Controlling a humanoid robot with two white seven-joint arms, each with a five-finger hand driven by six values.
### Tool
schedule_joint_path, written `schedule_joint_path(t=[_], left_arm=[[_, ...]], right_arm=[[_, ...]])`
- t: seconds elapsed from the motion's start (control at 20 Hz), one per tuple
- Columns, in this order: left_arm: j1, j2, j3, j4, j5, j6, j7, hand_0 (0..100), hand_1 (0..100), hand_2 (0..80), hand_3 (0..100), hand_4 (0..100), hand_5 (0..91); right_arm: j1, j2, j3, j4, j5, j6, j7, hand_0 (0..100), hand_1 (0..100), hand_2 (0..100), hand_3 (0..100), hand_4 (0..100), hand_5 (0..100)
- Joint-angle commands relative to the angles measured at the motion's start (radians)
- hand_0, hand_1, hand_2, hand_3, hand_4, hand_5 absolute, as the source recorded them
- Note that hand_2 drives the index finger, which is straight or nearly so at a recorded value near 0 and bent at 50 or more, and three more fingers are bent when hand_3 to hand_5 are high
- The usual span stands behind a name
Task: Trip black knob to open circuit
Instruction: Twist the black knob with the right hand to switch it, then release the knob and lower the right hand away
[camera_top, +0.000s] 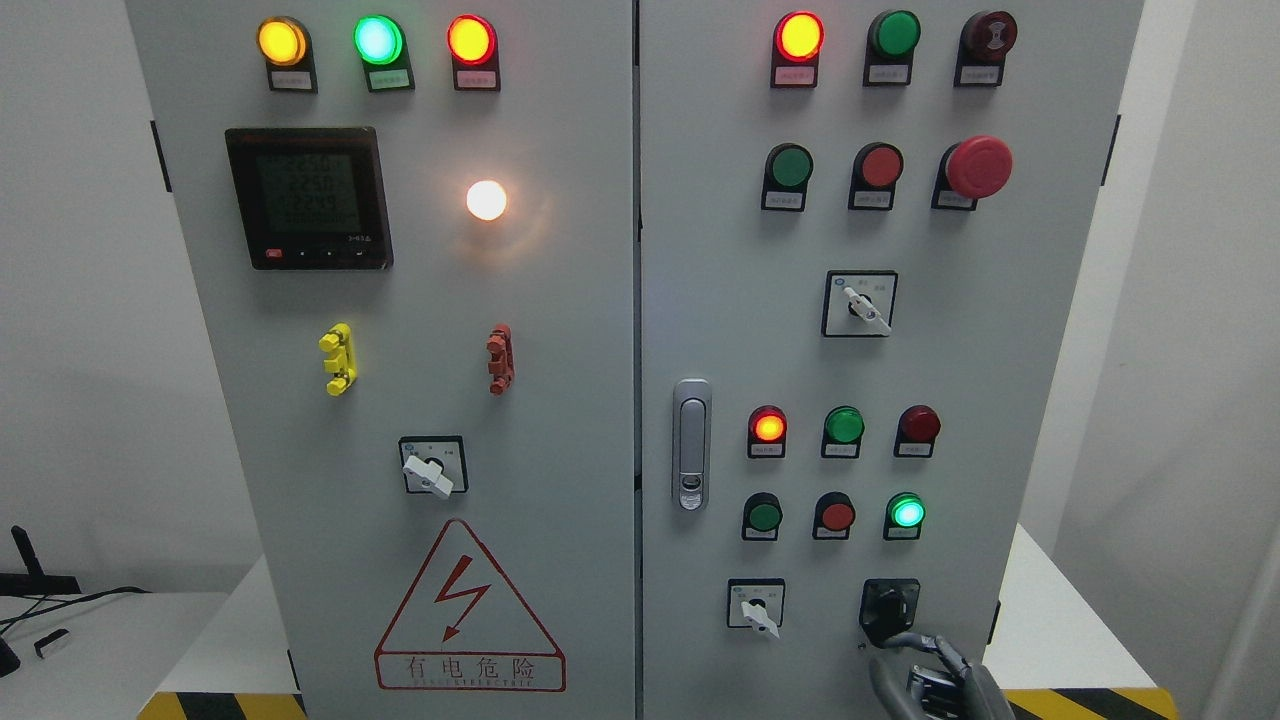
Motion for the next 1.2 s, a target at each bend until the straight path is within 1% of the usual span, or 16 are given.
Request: schedule_joint_path(t=[0.0,0.5,1.15], left_arm=[[0.000,0.000,0.000,0.000,-0.031,0.000,0.000,12,39,0.0,0,0,0.0],[0.000,0.000,0.000,0.000,-0.031,0.000,0.000,12,39,0.0,0,0,0.0],[0.000,0.000,0.000,0.000,-0.031,0.000,0.000,12,39,0.0,0,0,0.0]], right_arm=[[0.001,-0.002,-0.015,0.008,0.005,0.002,0.001,39,65,38,100,100,94],[0.004,-0.007,-0.051,0.016,0.008,0.001,0.004,40,65,38,100,100,94],[0.006,-0.013,-0.067,0.016,0.008,0.001,0.004,40,65,38,100,100,94]])
